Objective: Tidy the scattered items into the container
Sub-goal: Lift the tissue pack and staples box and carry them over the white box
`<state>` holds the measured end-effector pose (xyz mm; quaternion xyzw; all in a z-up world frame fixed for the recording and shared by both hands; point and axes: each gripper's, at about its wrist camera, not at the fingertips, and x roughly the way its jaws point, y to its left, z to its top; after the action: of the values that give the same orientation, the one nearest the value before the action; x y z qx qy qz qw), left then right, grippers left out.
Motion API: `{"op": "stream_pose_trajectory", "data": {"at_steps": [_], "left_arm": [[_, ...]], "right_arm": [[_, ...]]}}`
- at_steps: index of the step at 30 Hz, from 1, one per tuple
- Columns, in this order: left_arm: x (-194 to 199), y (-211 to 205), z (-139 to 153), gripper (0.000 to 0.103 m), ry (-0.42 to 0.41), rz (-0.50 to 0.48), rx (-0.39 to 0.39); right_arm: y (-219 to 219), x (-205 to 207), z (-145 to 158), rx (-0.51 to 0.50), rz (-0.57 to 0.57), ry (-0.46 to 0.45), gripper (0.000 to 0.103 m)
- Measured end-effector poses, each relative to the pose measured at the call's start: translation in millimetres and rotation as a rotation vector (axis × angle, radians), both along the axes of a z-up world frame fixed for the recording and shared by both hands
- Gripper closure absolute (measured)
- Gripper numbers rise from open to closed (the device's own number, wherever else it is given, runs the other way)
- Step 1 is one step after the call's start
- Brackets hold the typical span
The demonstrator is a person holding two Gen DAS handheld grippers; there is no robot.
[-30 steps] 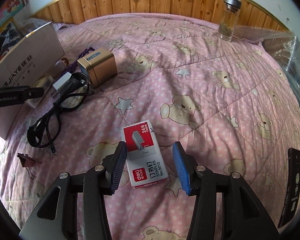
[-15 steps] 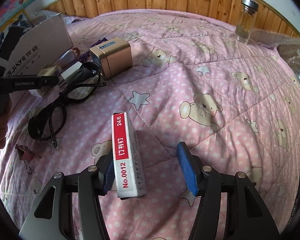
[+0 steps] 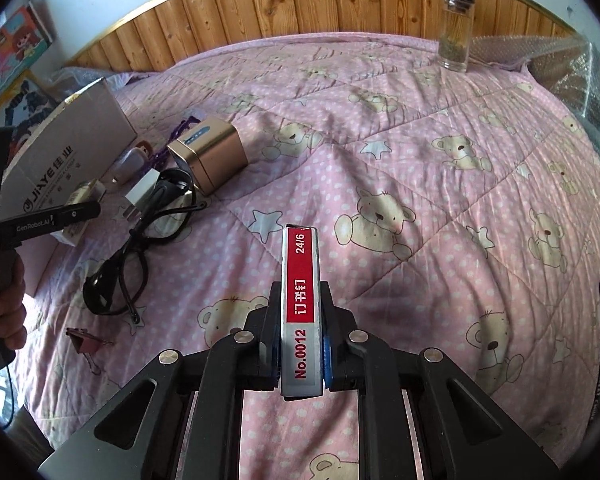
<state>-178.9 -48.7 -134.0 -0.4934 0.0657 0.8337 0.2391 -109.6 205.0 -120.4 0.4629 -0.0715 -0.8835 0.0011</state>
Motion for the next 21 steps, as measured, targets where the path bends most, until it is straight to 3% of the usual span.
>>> {"op": "stream_pose_trajectory", "data": {"at_steps": [12, 21], "left_arm": [[23, -13, 36, 0.051, 0.004, -0.028, 0.096], [48, -43, 73, 0.051, 0.028, -0.036, 0.179]], "right_arm": [[-42, 13, 35, 0.002, 0.052, 0.052, 0.088], [-102, 22, 54, -0.066, 0.146, 0.073, 0.087]]}}
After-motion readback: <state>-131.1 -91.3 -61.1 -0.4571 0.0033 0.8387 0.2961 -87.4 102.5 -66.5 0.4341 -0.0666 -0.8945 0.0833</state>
